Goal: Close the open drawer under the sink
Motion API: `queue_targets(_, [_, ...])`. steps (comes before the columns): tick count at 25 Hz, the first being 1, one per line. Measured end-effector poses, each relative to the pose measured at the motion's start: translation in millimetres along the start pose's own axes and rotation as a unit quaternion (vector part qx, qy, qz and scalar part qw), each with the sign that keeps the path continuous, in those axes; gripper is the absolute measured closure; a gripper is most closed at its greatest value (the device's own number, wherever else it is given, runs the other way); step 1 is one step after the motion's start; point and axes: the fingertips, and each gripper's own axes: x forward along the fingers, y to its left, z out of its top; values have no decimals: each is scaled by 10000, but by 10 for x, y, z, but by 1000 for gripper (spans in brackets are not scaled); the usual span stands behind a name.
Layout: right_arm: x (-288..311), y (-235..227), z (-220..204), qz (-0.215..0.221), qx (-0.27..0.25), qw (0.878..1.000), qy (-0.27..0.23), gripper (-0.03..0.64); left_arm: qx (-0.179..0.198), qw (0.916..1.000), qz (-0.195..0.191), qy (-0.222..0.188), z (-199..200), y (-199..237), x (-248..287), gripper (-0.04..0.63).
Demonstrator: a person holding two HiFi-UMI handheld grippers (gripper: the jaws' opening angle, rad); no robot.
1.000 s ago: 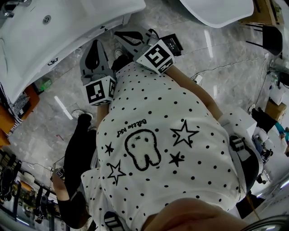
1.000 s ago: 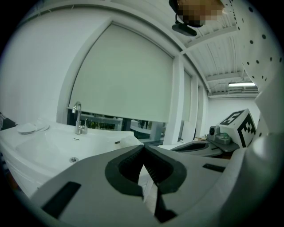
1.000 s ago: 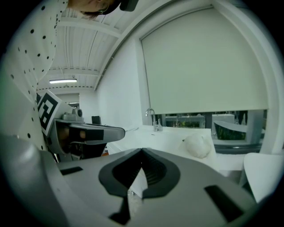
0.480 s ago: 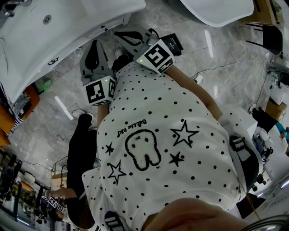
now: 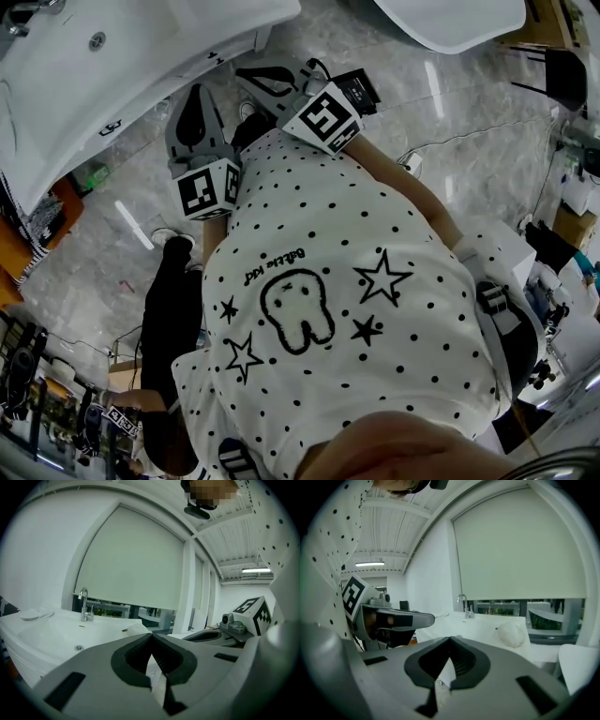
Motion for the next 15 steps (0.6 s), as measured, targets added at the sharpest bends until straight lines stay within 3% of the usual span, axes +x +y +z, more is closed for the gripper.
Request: queue_targets(15, [-17, 36, 3, -23, -17, 10000, -46, 603, 5, 10000, 19, -54, 4, 9, -44, 591])
